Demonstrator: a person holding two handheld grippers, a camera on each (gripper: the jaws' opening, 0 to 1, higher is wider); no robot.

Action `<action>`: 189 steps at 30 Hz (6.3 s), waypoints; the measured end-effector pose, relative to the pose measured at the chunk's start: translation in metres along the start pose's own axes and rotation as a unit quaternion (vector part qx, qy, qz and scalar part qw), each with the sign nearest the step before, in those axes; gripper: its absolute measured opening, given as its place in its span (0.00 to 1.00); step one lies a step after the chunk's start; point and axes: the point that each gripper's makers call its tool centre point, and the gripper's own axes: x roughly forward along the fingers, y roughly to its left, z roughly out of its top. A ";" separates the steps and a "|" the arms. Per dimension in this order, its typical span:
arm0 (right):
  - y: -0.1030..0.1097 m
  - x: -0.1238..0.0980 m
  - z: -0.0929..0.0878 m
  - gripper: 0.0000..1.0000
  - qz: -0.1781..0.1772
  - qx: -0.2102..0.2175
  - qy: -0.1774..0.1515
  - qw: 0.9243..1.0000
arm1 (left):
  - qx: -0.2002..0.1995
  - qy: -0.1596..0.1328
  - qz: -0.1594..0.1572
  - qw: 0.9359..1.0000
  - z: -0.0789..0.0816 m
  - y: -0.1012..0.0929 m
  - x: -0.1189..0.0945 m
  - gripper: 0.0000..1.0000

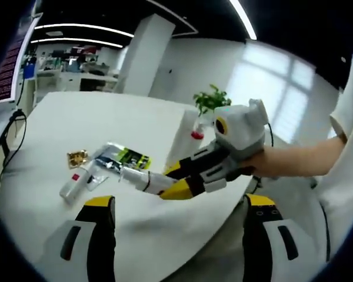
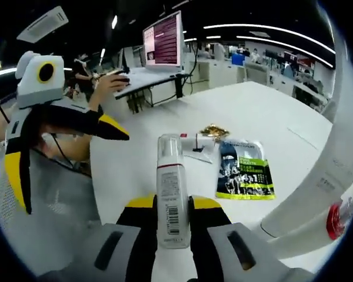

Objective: Arrange the skincare products in the storage area until every visible bottle or jar stands upright without overlapping.

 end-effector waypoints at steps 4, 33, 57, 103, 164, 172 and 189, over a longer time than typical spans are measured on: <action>0.008 -0.020 0.019 0.20 0.020 0.016 -0.073 0.997 | -0.001 -0.003 -0.005 1.000 0.003 -0.004 -0.001 0.82; 0.021 -0.183 0.073 0.20 0.203 0.160 -0.352 0.899 | 0.005 -0.141 -0.173 0.975 0.121 -0.116 0.020 0.76; 0.015 -0.193 0.058 0.20 0.219 0.122 -0.323 0.913 | 0.101 -0.089 -0.154 0.979 0.135 -0.148 0.044 0.19; -0.062 -0.075 -0.093 0.20 0.072 -0.072 -0.028 0.994 | 0.213 0.109 -0.075 0.968 0.004 -0.090 0.175 0.16; -0.105 -0.061 -0.096 0.24 0.103 -0.097 -0.021 0.990 | 0.193 0.089 -0.059 0.975 0.015 -0.068 0.210 0.20; -0.110 -0.067 -0.103 0.28 0.090 -0.092 -0.007 0.992 | 0.198 0.092 -0.057 0.974 0.014 -0.067 0.207 0.20; -0.103 -0.086 -0.107 0.42 0.061 -0.072 0.009 0.995 | 0.203 0.093 -0.037 0.974 0.019 -0.061 0.187 0.29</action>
